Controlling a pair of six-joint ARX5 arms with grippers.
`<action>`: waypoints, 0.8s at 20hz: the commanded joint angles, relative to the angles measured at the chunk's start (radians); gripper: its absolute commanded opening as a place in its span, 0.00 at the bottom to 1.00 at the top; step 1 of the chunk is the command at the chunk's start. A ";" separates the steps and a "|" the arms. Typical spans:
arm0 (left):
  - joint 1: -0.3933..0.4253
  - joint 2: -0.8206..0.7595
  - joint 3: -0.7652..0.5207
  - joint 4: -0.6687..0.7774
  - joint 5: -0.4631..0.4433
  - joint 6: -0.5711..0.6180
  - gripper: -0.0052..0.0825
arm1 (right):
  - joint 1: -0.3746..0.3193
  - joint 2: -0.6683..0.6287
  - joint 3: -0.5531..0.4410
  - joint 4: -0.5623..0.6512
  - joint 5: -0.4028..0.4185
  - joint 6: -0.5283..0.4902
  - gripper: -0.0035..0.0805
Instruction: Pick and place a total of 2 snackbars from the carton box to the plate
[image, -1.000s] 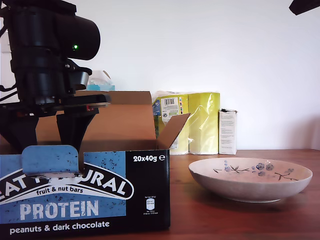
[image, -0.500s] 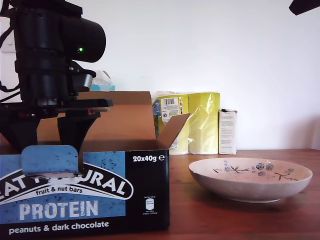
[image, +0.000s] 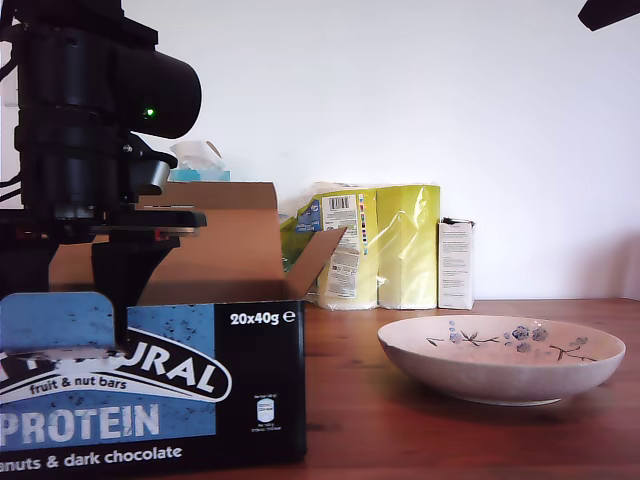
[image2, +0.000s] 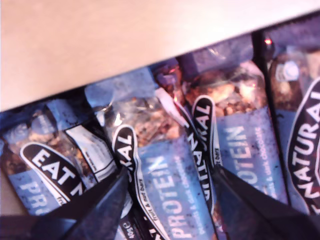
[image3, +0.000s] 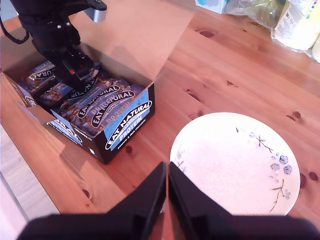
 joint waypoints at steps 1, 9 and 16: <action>-0.009 0.030 -0.024 0.021 0.021 -0.002 0.58 | 0.007 -0.001 -0.005 0.002 -0.002 -0.002 0.03; -0.015 0.030 -0.024 0.087 0.118 0.016 0.19 | 0.012 -0.001 -0.005 -0.009 -0.002 -0.002 0.03; -0.015 0.029 0.004 0.120 0.177 0.045 0.08 | 0.012 -0.001 -0.005 -0.013 -0.002 -0.002 0.03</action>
